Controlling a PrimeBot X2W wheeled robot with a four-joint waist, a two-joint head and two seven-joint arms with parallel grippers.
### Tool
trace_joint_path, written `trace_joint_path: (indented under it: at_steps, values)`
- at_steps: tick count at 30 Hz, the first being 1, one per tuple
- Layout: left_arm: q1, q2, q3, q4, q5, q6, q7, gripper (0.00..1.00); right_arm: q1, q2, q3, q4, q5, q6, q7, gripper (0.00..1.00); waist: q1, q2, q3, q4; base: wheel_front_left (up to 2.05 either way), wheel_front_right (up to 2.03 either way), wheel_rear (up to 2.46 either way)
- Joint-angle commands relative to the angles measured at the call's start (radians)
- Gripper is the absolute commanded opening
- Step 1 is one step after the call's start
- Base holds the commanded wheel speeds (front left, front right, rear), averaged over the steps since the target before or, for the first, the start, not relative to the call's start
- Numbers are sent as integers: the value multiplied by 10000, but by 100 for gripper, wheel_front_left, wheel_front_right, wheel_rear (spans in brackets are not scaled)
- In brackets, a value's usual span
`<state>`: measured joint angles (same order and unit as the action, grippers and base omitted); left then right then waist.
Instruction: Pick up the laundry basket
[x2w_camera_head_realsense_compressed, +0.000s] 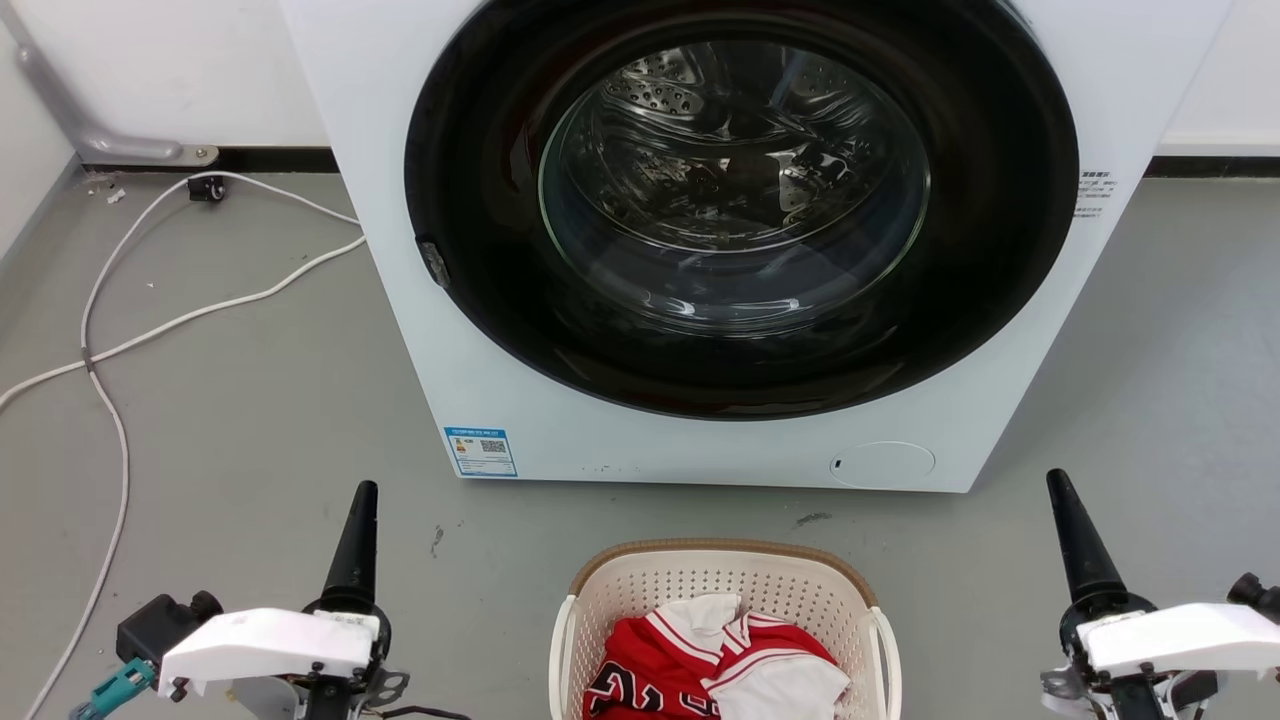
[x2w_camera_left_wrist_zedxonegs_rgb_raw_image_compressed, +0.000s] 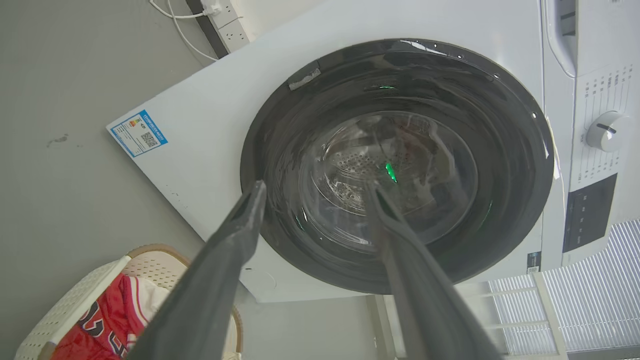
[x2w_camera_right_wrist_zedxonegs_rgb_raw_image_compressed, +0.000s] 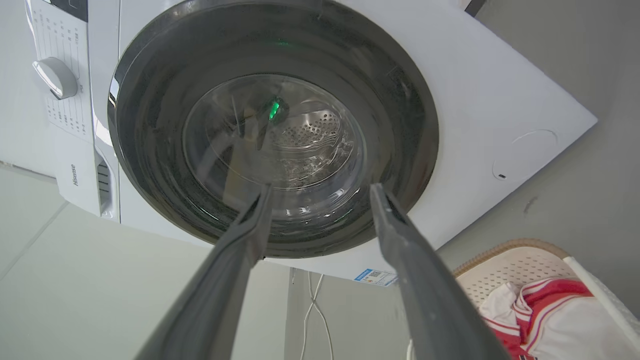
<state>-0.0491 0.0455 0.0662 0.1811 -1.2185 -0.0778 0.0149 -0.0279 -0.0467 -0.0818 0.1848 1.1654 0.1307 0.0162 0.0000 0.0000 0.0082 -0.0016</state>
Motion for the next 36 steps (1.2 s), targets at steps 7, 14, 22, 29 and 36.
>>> trace_joint_path:
  at_steps: [7, 14, 22, 29, 36]
  values:
    - [15, 41, -314, -411, 1777, 235, -355, 100, 114, -30, 178, -448, -1996, 0, -366, 100, 0, 0, 13, -2, 0, 0, 0]
    - [103, 123, -589, -593, 2965, 439, -616, 100, 273, -32, 237, -664, -3271, 1, -634, 100, 0, 0, 26, -3, 0, 0, 0]
    - [201, 252, -925, -825, 4362, 631, -961, 100, 436, -35, 353, -933, -4961, 1, -976, 100, 0, 0, 47, -12, 0, 0, 0]
    - [313, 279, -1039, -942, 5166, 603, -1190, 100, 594, -38, 417, -1053, -5930, 0, -1201, 100, 0, 0, 63, -25, 0, 0, 0]
    - [417, 287, -1091, -1037, 6021, 520, -1389, 100, 705, -39, 471, -1176, -6839, 0, -1404, 100, 0, 0, 93, -28, 0, 0, 0]
